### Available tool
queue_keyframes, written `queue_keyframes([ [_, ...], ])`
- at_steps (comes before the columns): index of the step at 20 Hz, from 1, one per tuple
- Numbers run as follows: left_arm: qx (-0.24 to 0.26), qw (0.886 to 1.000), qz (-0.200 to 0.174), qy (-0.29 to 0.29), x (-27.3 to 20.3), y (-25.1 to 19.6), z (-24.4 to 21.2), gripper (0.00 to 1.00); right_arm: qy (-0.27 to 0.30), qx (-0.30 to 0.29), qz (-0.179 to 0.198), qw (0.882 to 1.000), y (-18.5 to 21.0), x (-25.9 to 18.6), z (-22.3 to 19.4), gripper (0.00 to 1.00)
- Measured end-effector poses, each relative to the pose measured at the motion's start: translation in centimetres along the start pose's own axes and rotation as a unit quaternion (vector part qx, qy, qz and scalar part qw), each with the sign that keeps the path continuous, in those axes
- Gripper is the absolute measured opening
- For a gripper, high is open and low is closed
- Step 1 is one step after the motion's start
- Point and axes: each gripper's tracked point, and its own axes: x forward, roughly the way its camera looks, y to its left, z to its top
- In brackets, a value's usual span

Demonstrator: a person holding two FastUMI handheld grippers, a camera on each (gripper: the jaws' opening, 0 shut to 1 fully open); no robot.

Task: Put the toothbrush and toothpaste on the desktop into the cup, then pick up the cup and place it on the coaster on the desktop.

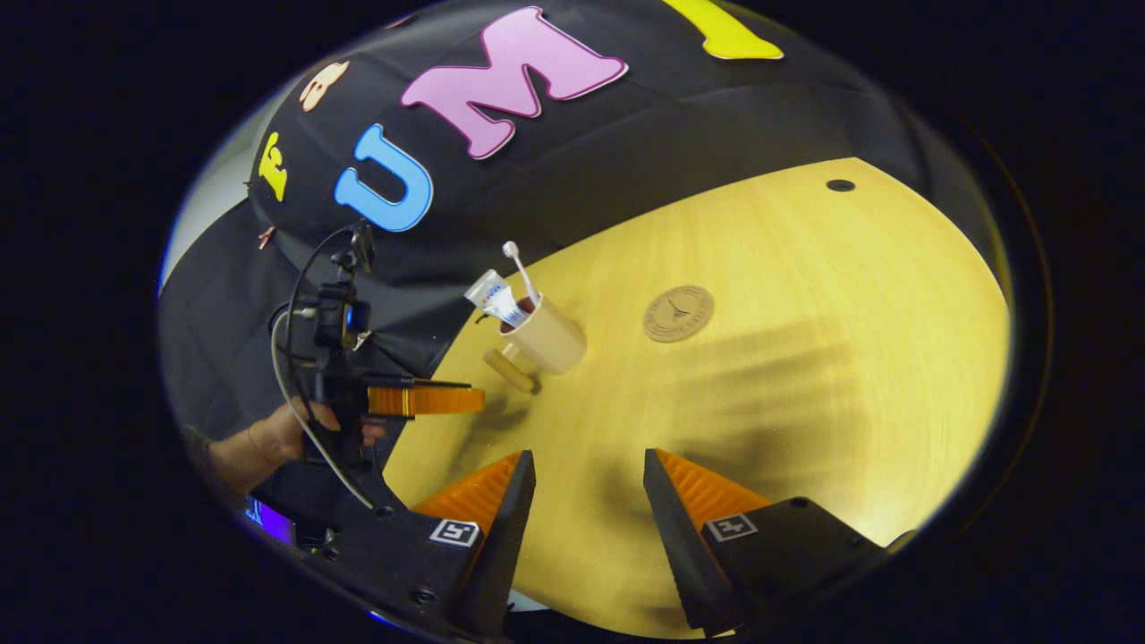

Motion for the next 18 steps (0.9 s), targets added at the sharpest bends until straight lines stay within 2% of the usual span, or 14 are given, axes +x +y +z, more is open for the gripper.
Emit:
queue_keyframes([
  [6, 0.023, 0.998, 0.023, 0.048, 3.5, 1.6, 2.9, 0.73, -0.016, 0.034, -0.047, 0.998, -4.2, -3.5, -0.6, 0.76],
  [10, 0.045, 0.995, 0.028, 0.09, 5.5, 1.6, 3.5, 0.72, -0.031, 0.058, -0.062, 0.996, -5.6, -4.4, -0.2, 0.76],
  [11, 0.048, 0.994, 0.029, 0.099, 6.0, 1.6, 3.5, 0.63, -0.034, 0.062, -0.064, 0.995, -5.9, -4.4, -0.2, 0.75],
  [12, 0.052, 0.993, 0.032, 0.104, 6.5, 1.7, 3.6, 0.64, -0.034, 0.066, -0.064, 0.995, -5.9, -4.4, -0.1, 0.76],
  [13, 0.054, 0.992, 0.038, 0.108, 6.8, 1.9, 3.7, 0.57, -0.034, 0.069, -0.063, 0.995, -5.9, -4.4, 0.0, 0.76],
  [14, 0.055, 0.991, 0.043, 0.112, 7.0, 2.2, 3.8, 0.59, -0.035, 0.07, -0.063, 0.995, -5.9, -4.3, -0.1, 0.76],
  [15, 0.053, 0.991, 0.043, 0.117, 7.2, 2.2, 3.8, 0.53, -0.035, 0.071, -0.064, 0.995, -6.0, -4.5, 0.0, 0.76],
  [16, 0.051, 0.99, 0.043, 0.122, 7.6, 2.2, 3.7, 0.58, -0.035, 0.072, -0.064, 0.995, -6.0, -4.4, 0.0, 0.76],
  [17, 0.05, 0.99, 0.044, 0.126, 7.9, 2.3, 3.6, 0.54, -0.035, 0.073, -0.064, 0.995, -6.0, -4.3, 0.0, 0.76],
  [18, 0.051, 0.989, 0.043, 0.129, 8.1, 2.2, 3.6, 0.53, -0.035, 0.073, -0.064, 0.995, -6.1, -4.2, 0.0, 0.76],
])
